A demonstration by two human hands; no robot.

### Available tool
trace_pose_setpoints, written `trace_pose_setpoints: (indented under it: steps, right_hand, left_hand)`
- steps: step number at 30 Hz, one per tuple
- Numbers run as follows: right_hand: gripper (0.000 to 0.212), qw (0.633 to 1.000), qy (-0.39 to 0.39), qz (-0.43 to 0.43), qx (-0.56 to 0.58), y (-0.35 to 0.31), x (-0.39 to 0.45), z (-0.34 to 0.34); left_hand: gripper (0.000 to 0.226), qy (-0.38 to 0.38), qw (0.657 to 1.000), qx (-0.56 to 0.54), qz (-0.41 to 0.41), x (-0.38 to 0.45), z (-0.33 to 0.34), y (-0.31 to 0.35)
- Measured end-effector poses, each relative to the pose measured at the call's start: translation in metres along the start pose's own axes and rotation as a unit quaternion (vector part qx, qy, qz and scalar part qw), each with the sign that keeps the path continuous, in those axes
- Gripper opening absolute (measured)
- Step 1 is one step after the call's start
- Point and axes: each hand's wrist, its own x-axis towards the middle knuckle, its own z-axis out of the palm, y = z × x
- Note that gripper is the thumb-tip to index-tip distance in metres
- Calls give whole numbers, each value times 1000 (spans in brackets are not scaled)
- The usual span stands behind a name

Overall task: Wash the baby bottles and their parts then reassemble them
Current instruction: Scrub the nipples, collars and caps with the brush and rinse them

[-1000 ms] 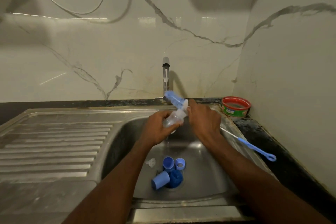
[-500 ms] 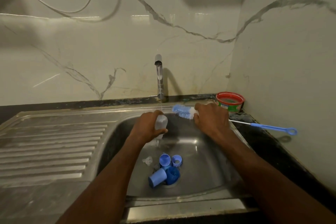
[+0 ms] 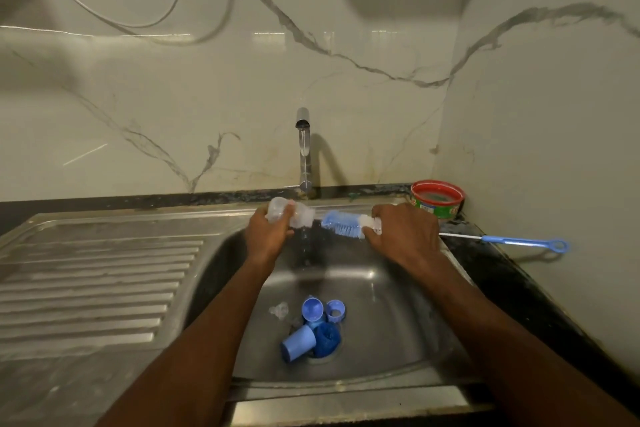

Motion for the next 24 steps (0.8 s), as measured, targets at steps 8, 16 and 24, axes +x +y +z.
trace_pose_setpoints:
  steps: [8,16,24]
  right_hand:
    - [38,998,27,-49,35,-22,-9,-5]
    - [37,998,61,-17,27,-18,-3,-12]
    - [33,996,45,-52,57,-29,-7,-5]
  left_hand:
    - [54,-24,988,-121,-89,12,0,-6]
    - [48,79,986,-116,-88,13,-4,-3]
    - [45,-59,990,-114,-52,-3,6,0]
